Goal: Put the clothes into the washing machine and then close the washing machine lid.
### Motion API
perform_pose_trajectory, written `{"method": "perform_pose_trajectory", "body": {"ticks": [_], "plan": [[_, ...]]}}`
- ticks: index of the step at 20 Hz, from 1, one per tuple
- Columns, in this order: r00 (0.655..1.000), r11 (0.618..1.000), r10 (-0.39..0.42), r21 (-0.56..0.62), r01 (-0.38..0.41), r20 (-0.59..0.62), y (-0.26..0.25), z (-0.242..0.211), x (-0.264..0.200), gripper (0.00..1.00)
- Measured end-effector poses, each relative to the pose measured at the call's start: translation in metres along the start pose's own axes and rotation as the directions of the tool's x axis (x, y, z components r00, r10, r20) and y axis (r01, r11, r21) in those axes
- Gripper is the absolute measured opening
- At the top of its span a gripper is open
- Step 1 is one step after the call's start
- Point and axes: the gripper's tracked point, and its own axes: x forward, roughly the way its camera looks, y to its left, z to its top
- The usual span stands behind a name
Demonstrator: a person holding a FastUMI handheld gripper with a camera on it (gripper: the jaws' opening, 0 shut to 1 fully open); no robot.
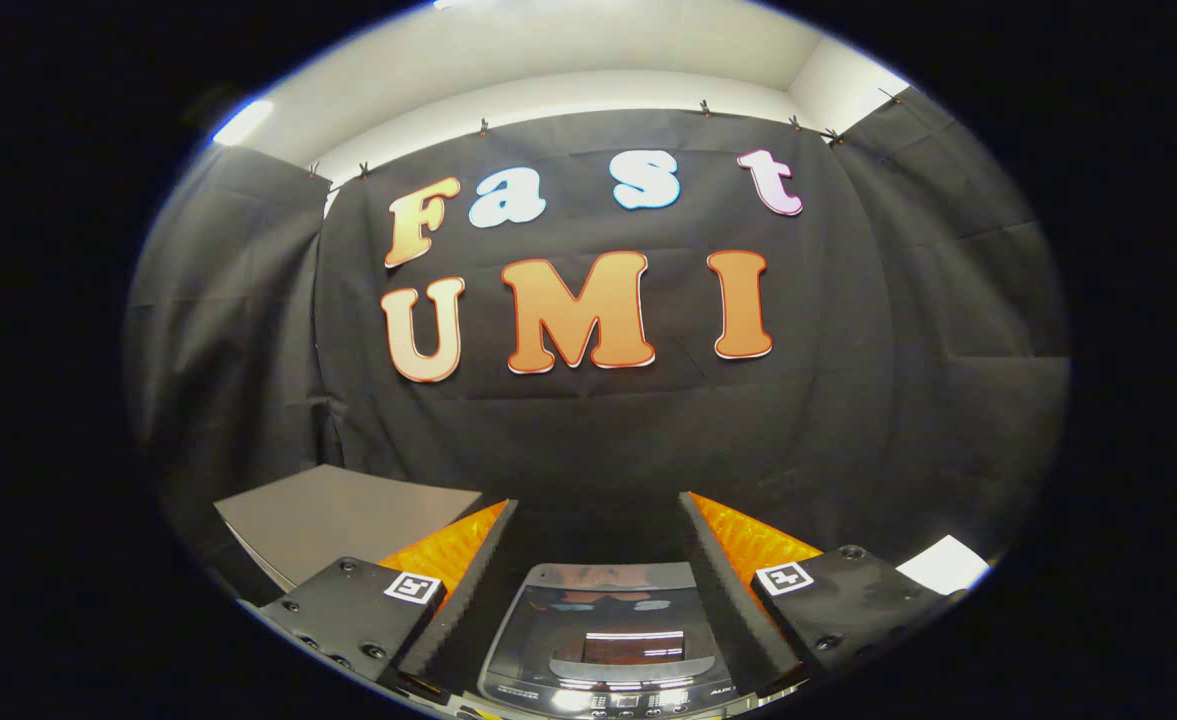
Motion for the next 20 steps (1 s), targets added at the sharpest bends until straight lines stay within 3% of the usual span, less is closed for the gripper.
{"method": "perform_pose_trajectory", "body": {"ticks": [3,6,10,20], "plan": [[0.999,1.000,0.003,0.015,-0.004,0.050,-0.003,0.033,-0.024,0.99],[0.996,0.999,-0.039,-0.011,0.040,0.082,-0.026,0.054,-0.050,0.98],[0.993,0.993,-0.086,-0.068,0.092,0.084,-0.049,0.063,-0.086,0.98],[0.975,0.982,-0.186,-0.007,0.189,0.124,-0.036,0.084,-0.158,0.98]]}}
